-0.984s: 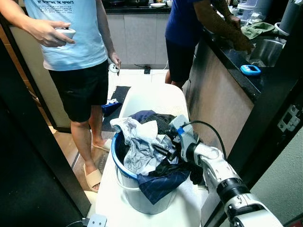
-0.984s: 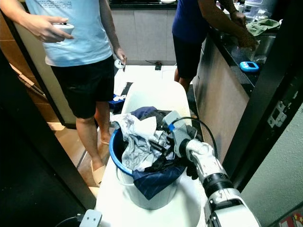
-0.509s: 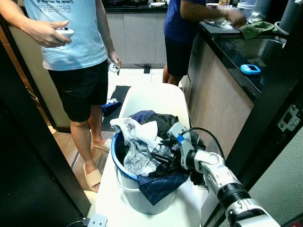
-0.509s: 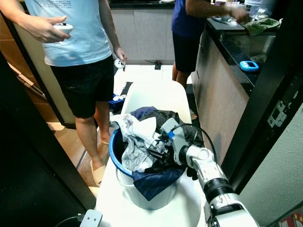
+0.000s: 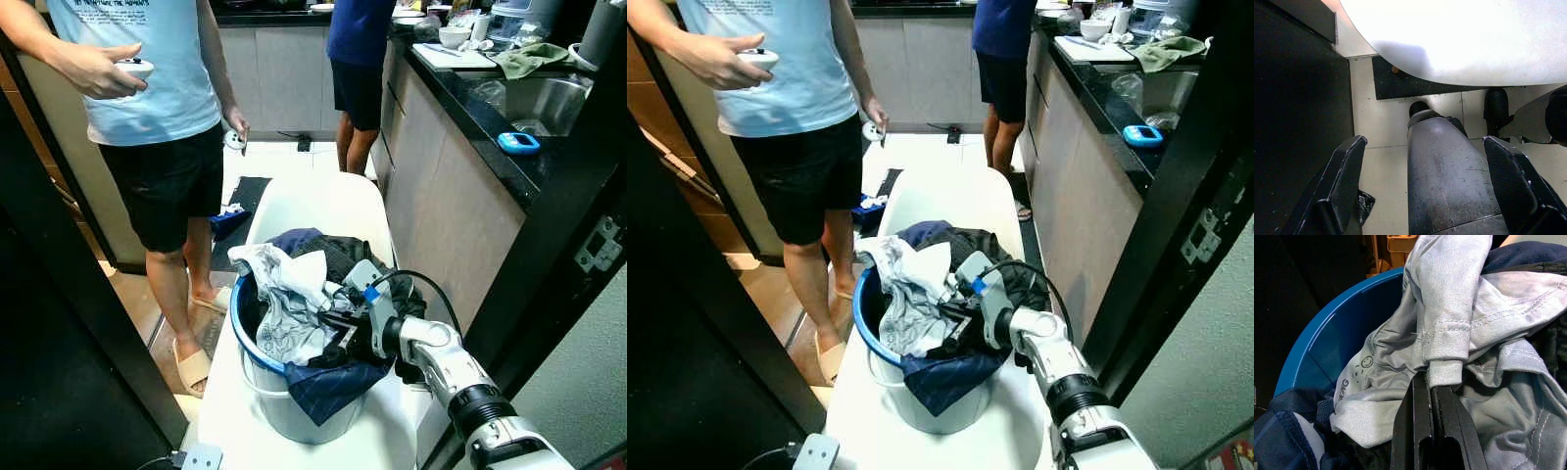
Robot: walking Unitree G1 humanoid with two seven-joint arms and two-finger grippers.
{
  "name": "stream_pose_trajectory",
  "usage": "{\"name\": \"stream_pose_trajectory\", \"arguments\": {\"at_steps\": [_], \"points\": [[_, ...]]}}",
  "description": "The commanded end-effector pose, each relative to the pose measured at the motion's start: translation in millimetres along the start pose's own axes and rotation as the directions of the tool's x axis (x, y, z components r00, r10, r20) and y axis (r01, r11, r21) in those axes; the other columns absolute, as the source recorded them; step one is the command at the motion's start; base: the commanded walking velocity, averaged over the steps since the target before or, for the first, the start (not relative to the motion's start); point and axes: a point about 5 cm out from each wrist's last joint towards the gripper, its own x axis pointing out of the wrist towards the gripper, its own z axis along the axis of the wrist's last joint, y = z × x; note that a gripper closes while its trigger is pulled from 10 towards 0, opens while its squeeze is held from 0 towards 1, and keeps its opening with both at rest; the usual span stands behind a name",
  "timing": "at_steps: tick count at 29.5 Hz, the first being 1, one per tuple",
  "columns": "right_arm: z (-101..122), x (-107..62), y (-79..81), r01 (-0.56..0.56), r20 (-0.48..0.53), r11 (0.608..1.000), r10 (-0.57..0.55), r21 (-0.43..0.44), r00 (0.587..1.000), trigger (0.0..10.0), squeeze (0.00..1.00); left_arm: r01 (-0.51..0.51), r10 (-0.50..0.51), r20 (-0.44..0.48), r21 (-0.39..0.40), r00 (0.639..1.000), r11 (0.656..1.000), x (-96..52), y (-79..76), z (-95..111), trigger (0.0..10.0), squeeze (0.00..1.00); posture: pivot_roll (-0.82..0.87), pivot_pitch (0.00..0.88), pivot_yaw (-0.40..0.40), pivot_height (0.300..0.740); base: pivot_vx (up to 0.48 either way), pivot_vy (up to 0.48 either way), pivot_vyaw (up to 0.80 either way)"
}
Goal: Clothes washing
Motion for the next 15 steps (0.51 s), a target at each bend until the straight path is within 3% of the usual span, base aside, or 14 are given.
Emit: {"name": "stream_pose_trajectory", "arguments": {"at_steps": [1,4,7,8,12,15], "points": [[-2,0.4,1.9,-0.003,0.0,1.0,0.003,0.006,1.0,0.0,0.0,0.005,-0.004,-0.076,0.007,0.997,1.0,-4.1,0.0,-18,10.0,0.0,0.02,0.0,0.002,0.74,0.0,0.0,0.0],[-1,0.9,1.1,0.006,0.011,1.0,-0.006,0.025,1.0,0.0,0.0,0.005,-0.005,-0.075,0.008,0.997,1.0,-3.9,0.1,-17,10.0,0.0,0.02,0.0,0.003,0.74,0.0,0.0,0.0],[10,2.1,-4.3,0.04,0.112,0.989,-0.056,0.139,0.992,0.0,0.0,0.007,-0.006,-0.074,0.01,0.997,1.0,-3.6,-0.3,-17,10.0,0.0,0.02,0.0,0.003,0.74,0.0,0.0,0.0],[10,2.1,-4.3,0.04,0.112,0.989,-0.056,0.139,0.992,0.0,0.0,0.007,-0.006,-0.074,0.01,0.997,1.0,-3.6,-0.3,-17,10.0,0.0,0.02,0.0,0.003,0.74,0.0,0.0,0.0],[37,0.1,-18.8,0.067,0.282,0.947,-0.161,0.316,0.946,0.0,0.0,0.009,-0.008,-0.073,0.013,0.997,1.0,-3.4,-0.7,-16,10.0,0.0,0.02,0.0,0.003,0.74,0.0,0.0,0.0],[52,-1.9,-26.3,0.064,0.349,0.92,-0.21,0.387,0.913,0.0,0.0,0.01,-0.009,-0.072,0.014,0.997,1.0,-3.2,-1.0,-16,10.0,0.0,0.01,0.0,0.004,0.74,0.0,0.0,0.0]]}}
